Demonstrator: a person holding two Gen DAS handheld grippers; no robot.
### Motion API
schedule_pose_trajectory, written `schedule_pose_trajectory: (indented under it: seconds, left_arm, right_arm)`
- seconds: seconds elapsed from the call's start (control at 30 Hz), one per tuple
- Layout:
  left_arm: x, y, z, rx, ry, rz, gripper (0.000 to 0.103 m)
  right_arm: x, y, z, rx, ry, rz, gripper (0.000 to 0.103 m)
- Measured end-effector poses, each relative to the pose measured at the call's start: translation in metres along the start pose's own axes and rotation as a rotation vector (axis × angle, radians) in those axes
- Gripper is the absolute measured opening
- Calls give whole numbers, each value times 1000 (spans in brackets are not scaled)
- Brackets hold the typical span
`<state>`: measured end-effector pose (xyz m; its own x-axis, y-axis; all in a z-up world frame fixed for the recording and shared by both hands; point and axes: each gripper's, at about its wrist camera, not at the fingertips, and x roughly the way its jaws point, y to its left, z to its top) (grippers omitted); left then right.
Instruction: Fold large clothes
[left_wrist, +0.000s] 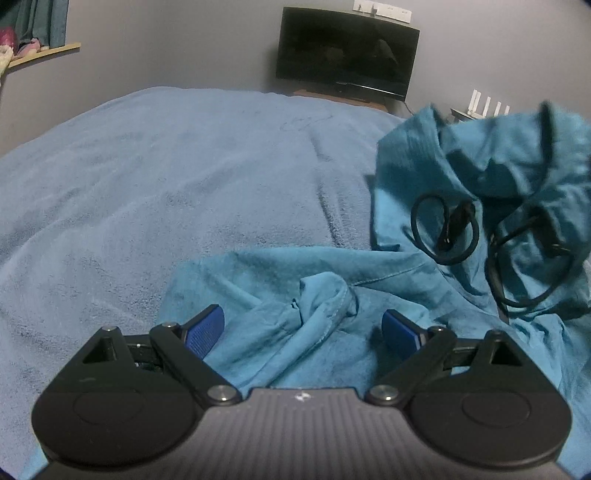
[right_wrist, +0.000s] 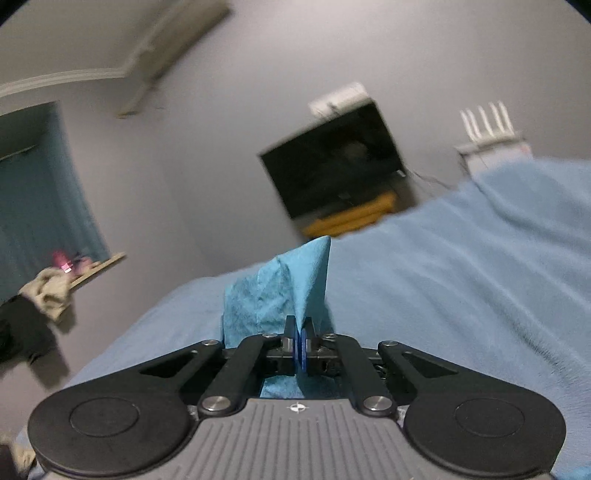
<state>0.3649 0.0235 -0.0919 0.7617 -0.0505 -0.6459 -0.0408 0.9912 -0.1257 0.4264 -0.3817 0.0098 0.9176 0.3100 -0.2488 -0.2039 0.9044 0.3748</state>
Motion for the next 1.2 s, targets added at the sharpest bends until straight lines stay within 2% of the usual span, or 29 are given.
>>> schedule_pose_trajectory:
  seconds: [0.2,0.3,0.37,0.43,0.5,0.63,0.77,0.83,0.87,0.9,0.97,1.03,1.1,1.17,1.2]
  left_arm:
    - [-4,6,-2,-12,9,0,92]
    - [-7,10,-2,-18,10,-1,92]
    - [-12,12,-2,-22,5,5,92]
    - [-20,16,-1,-40,1,-1,92]
    - [-30,25,-3,-80,-4,-14,92]
    - [-52,46,-6,-151,13,-16,92]
    - [-78,67,-13,-173,3,-3,92]
    - [-93,77,-15,-204,-16,6,92]
    - [-99,81,-16,-224,-29,4,92]
    - [-106,87,-16,-256,-50,-8,92]
    - [-118,95,-16,-321,-98,-79,92]
    - [-121,91,-17,-365,-121,-204,92]
    - [-115,84,-18,-381,-103,-340,92]
    - [-101,74,-23,-404,-43,-417,90]
    - [-93,70,-26,-420,-9,-436,85]
  right_arm:
    - [-94,48,-35,-170,-5,26,2]
    - [-136,79,-64,-311,28,23,2]
    - [-154,92,-83,-376,79,22,2]
    - [-176,102,-102,-434,124,-13,2]
    - [-187,96,-119,-439,162,-80,2]
    - [-190,68,-137,-362,227,-233,3]
    - [-192,51,-134,-232,269,-323,11]
    - [-209,47,-132,-142,235,-357,24]
    - [-217,43,-129,-73,206,-367,36]
    - [-220,34,-121,-5,184,-357,42]
    - [-229,32,-118,119,148,-322,47]
    - [-233,30,-119,203,138,-274,56]
    - [-222,29,-122,255,164,-235,64]
    - [-214,28,-128,286,188,-225,66]
    - [-210,27,-133,309,203,-216,70]
